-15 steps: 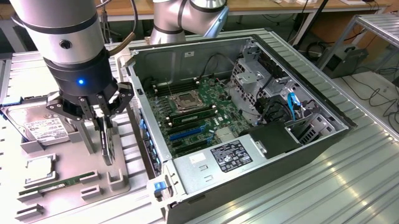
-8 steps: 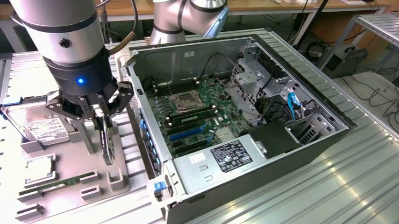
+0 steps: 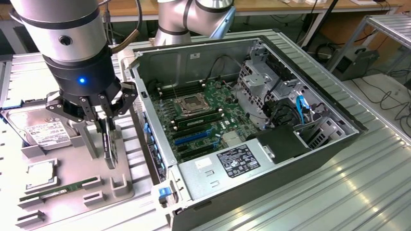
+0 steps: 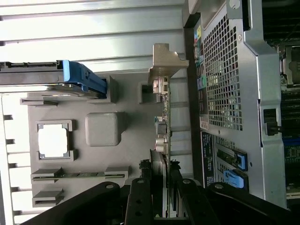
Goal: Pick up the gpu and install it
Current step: 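Pick up the gpu and move the gpu toward the slot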
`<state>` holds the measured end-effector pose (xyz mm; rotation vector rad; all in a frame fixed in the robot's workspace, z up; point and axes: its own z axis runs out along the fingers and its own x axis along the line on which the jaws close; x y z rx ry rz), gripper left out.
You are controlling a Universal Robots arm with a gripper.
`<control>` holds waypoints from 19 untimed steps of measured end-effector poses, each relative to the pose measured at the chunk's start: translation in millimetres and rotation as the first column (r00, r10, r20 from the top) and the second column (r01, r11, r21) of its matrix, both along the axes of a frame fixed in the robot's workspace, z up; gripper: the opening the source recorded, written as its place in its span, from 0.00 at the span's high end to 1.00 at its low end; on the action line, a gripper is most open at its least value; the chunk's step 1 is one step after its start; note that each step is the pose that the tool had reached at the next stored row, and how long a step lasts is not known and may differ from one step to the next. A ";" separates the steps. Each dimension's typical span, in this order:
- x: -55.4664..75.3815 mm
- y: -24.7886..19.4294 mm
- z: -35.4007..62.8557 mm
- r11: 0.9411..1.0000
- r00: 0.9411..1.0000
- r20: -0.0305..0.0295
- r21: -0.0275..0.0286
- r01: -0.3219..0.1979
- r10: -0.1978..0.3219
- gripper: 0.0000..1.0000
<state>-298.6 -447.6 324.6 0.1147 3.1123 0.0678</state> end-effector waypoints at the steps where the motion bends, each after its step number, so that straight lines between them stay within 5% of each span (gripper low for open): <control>1: 0.0 0.0 2.7 1.000 1.000 0.000 0.000 0.000 0.000 0.74; 19: 0.0 0.5 13.9 1.000 1.000 0.000 0.000 0.000 0.000 0.74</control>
